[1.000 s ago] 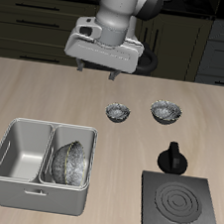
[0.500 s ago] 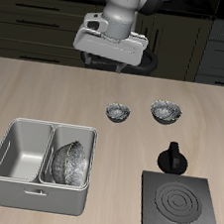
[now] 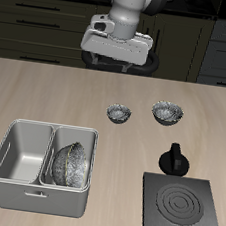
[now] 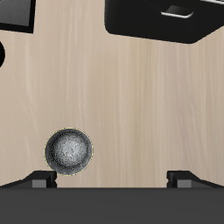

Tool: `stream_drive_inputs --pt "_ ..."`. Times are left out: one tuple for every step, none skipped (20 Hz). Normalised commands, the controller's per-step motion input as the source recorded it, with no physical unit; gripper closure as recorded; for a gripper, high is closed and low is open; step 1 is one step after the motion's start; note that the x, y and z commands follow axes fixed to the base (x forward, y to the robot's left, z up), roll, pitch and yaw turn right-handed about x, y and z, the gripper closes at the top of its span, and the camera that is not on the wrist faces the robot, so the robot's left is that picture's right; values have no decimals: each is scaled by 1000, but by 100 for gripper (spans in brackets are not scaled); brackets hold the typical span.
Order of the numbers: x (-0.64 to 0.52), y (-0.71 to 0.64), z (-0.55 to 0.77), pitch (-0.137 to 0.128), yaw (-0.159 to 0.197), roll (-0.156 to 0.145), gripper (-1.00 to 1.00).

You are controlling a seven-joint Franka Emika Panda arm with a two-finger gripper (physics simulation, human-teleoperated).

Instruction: Turn off the stove and place the largest bowl in the left side of the drainer and the medium bowl in the right side

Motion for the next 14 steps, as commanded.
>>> stream_drive_inputs --pt "-29 152 -72 35 -34 -14 -100" --pt "-269 289 -41 -63 112 65 -100" --pt "-165 14 -102 24 -50 -57 -100" --pt "-173 264 -156 34 -7 2 -100" --pt "-48 208 -76 12 42 63 -100" --pt "-251 220 -166 -58 -18 -48 -100" --pt "-93 293 -177 69 -8 126 -100" --pt "-52 4 -75 -61 -81 -137 -100" --pt "-31 230 -197 -36 -5 -65 -100" --pt "155 70 -169 46 -8 -23 -100" --pt "-67 181 -324 91 -78 -91 -100" --pt "-2 293 -211 24 64 58 -100" --pt "-6 65 -138 22 -16 40 -100" --pt "-289 792 -678 99 16 -94 -100"
